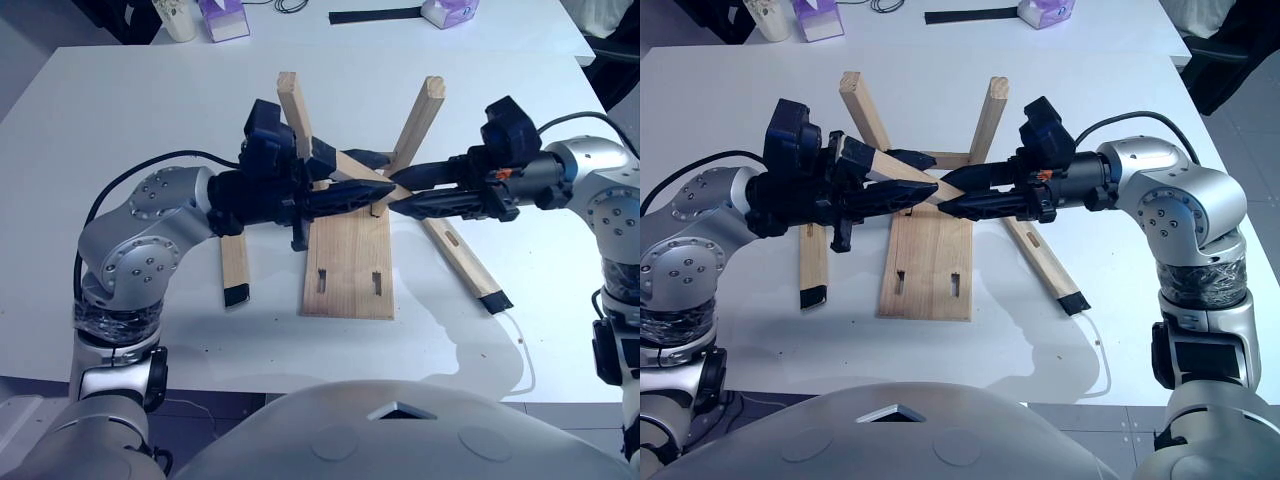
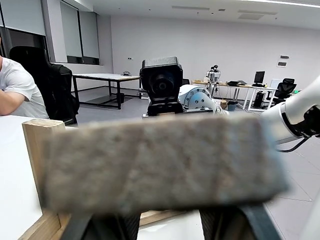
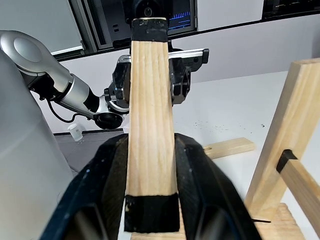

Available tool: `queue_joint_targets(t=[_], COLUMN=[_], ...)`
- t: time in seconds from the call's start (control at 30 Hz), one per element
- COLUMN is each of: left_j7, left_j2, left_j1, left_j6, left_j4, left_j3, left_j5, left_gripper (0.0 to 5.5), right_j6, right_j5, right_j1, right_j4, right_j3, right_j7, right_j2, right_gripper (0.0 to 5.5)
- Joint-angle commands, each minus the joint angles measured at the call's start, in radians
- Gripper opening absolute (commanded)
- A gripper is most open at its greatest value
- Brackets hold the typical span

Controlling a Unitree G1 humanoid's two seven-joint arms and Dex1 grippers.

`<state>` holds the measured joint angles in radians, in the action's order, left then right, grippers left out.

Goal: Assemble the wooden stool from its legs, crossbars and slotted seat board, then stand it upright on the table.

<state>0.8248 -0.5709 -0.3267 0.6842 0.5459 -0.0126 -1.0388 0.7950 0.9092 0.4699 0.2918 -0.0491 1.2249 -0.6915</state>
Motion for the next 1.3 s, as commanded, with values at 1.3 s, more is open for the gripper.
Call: queue_joint_targets(t=[1.3], left_j7=[0.043], left_j2=[-0.228], left_j1=[0.259], left_j6=[0.047], left_j4=[0.042], left_j3=[0.381], left_j5=[-0.071], left_gripper=[1.30], right_j6=[-0.237], right_j5=[-0.246], right_j1=[-0.291], right_j4=[0.026], right_j3=[0.184], right_j7=[-0.201], right_j2=[-0.008], right_gripper=[2.40])
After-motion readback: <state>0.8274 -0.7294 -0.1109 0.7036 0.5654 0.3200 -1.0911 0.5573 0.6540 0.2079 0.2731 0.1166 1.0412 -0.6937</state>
